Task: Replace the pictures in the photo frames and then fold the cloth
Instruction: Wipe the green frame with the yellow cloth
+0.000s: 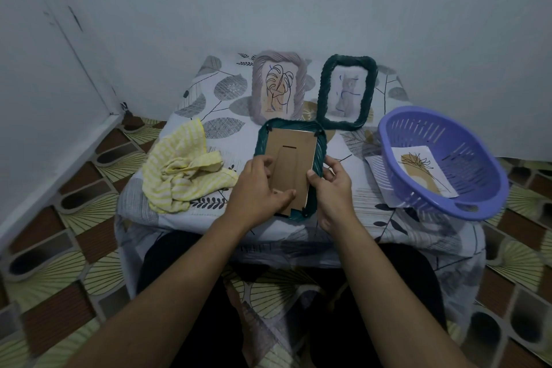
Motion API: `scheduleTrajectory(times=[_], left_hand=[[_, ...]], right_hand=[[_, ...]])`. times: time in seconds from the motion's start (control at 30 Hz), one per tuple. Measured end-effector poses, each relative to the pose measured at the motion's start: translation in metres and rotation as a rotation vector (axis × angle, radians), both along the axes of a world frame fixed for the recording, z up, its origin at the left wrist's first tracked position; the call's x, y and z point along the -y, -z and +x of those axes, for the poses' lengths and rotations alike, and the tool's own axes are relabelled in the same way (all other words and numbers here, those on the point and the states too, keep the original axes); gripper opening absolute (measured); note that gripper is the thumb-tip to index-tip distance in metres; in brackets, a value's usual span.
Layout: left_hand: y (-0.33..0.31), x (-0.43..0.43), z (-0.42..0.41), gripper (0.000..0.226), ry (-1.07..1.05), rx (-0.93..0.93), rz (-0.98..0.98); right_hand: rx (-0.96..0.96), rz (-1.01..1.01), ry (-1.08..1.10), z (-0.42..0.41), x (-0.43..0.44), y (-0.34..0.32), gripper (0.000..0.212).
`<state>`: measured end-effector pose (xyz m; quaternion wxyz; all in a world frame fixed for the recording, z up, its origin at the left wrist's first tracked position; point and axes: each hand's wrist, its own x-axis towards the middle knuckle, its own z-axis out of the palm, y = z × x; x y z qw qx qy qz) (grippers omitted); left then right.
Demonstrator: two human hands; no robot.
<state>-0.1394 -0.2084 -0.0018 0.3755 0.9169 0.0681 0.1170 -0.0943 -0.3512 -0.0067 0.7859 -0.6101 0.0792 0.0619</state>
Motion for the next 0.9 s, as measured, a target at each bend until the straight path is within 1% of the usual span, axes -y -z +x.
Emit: scheduleTrajectory(times=[0.2,0.4,0.47,0.57,0.6,0.67,0.73,0.77,0.83,0.9], left_hand=[[-0.014,0.006,0.003,0.074,-0.033,-0.062,0.016],[-0.039,0.006,0.009,0.069,-0.041,-0.132,0.061],[-0.05,0.005,0.011,0.072,-0.059,-0.15,0.076],[-0.07,0.0,0.013,0.078,-0.044,-0.187,0.146],[-0.075,-0.001,0.013,0.074,-0.023,-0.201,0.151],[-0.085,-0.002,0.013,0.05,0.015,-0.206,0.116],[-0.09,-0.002,0.013,0.026,0.023,-0.203,0.043],[-0.09,-0.004,0.013,0.023,0.018,-0.203,-0.002],[-0.087,-0.008,0.014,0.028,-0.003,-0.206,-0.097],[-0.082,-0.011,0.016,0.028,-0.018,-0.213,-0.201]], right_hand=[[0.014,-0.004,0.018,0.001,-0.004,0.0,0.038],[0.102,-0.073,0.03,0.003,-0.001,-0.001,0.035],[0.134,-0.106,0.041,0.004,0.001,-0.003,0.037],[0.191,-0.091,0.038,0.003,0.004,-0.009,0.035],[0.203,-0.093,0.031,0.004,0.005,-0.01,0.035],[0.214,-0.102,0.014,0.005,0.006,-0.012,0.034],[0.198,-0.059,-0.014,0.007,0.008,-0.015,0.03],[0.167,0.0,-0.029,0.007,0.009,-0.018,0.026],[0.065,0.167,-0.031,0.005,0.011,-0.022,0.024],[-0.012,0.295,0.02,0.007,0.011,-0.02,0.033]])
